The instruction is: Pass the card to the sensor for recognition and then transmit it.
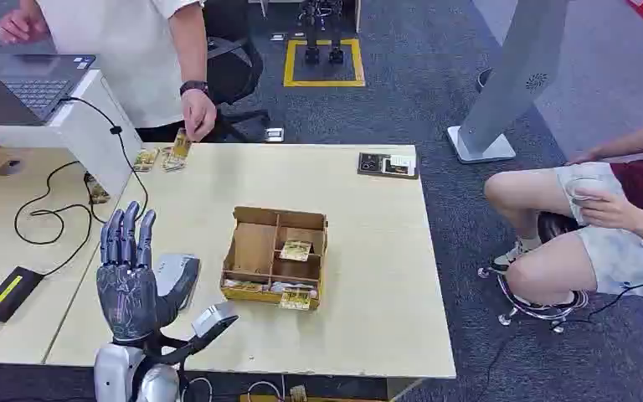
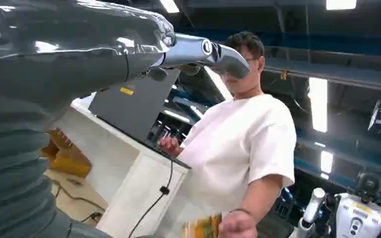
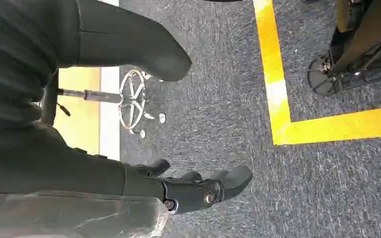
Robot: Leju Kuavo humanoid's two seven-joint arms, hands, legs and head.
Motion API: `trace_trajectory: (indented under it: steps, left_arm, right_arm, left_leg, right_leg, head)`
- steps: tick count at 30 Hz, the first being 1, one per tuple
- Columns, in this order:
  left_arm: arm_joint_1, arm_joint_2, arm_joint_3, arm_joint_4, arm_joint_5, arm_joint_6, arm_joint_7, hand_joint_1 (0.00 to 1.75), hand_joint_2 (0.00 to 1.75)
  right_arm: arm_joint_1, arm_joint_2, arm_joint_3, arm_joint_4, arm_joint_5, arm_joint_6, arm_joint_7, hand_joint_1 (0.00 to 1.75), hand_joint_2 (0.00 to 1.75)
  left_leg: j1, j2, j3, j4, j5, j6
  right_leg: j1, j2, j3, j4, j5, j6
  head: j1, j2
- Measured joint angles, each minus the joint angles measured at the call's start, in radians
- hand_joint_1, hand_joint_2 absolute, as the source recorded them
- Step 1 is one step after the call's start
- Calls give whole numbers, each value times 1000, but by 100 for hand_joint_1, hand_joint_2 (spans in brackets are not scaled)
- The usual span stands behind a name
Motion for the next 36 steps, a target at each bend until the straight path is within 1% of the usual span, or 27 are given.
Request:
trace_trajectory:
  steps: [5, 9, 12, 15, 21, 23, 24, 26, 31, 32, 36]
  left_arm:
    - [-21, 10, -11, 17, 3, 0, 11, 0, 175]
    - [-70, 30, -26, 62, 6, 0, 78, 0, 175]
    - [-111, 46, -33, 106, -3, 0, 108, 0, 175]
    - [-150, 67, -45, 160, -19, 0, 144, 0, 175]
    - [-195, 98, -77, 218, -53, 0, 213, 0, 175]
    - [-213, 109, -90, 240, -56, 0, 250, 0, 175]
    - [-223, 114, -95, 250, -55, 0, 263, 0, 0]
    - [-241, 122, -103, 267, -45, 0, 284, 0, 0]
    - [-282, 127, -103, 293, -21, 0, 286, 0, 0]
    - [-287, 127, -103, 297, -19, 0, 286, 0, 175]
    - [-308, 127, -102, 308, -30, 0, 280, 0, 175]
  right_arm:
    - [0, -2, 0, 1, 2, -4, -3, 0, 175]
    - [-4, -20, 0, 22, 19, -41, -20, 0, 175]
    - [-8, -43, 1, 38, 19, -58, -28, 0, 175]
    - [-11, -66, 3, 59, 24, -65, -32, 0, 175]
    - [-11, -90, 5, 90, 32, -70, -33, 0, 175]
    - [-12, -97, 7, 105, 34, -76, -32, 0, 175]
    - [-12, -99, 8, 112, 34, -80, -31, 0, 175]
    - [-12, -106, 12, 124, 35, -90, -27, 0, 175]
    - [-14, -121, 22, 157, 35, -110, -23, 0, 175]
    - [-15, -123, 22, 161, 35, -111, -23, 0, 175]
    - [-17, -131, 27, 182, 35, -123, -23, 0, 175]
  left_leg:
    - [0, 0, 0, 0, 0, 0]
    - [0, 0, 0, 0, 0, 0]
    - [0, 0, 0, 0, 0, 0]
    - [0, 0, 0, 0, 1, 0]
    - [0, 0, 0, 0, 1, 0]
    - [0, 0, 0, 0, 1, 0]
    - [0, 0, 0, 0, 1, 0]
    - [0, 0, 0, 0, 1, 0]
    - [0, 0, 0, 0, 1, 0]
    - [0, 0, 0, 0, 1, 0]
    - [0, 0, 0, 0, 1, 0]
  right_leg:
    - [0, 0, 0, 0, 0, 0]
    - [0, 0, 0, 0, 0, 0]
    - [0, 0, 0, 0, 1, -1]
    - [0, 0, 0, 0, 1, -1]
    - [0, 0, 0, 0, 2, -1]
    - [0, 0, 0, 0, 2, -1]
    - [0, 0, 0, 0, 2, -1]
    - [0, 0, 0, 0, 2, -1]
    - [0, 0, 0, 0, 2, -1]
    - [0, 1, 0, 0, 2, -1]
    - [0, 0, 0, 0, 2, -1]
  head:
    - [0, 0]
    - [0, 0]
    - [0, 0]
    - [0, 0]
    - [1, 0]
    - [1, 0]
    - [0, 0]
    - [0, 0]
    - [0, 0]
    - [0, 0]
    - [1, 0]
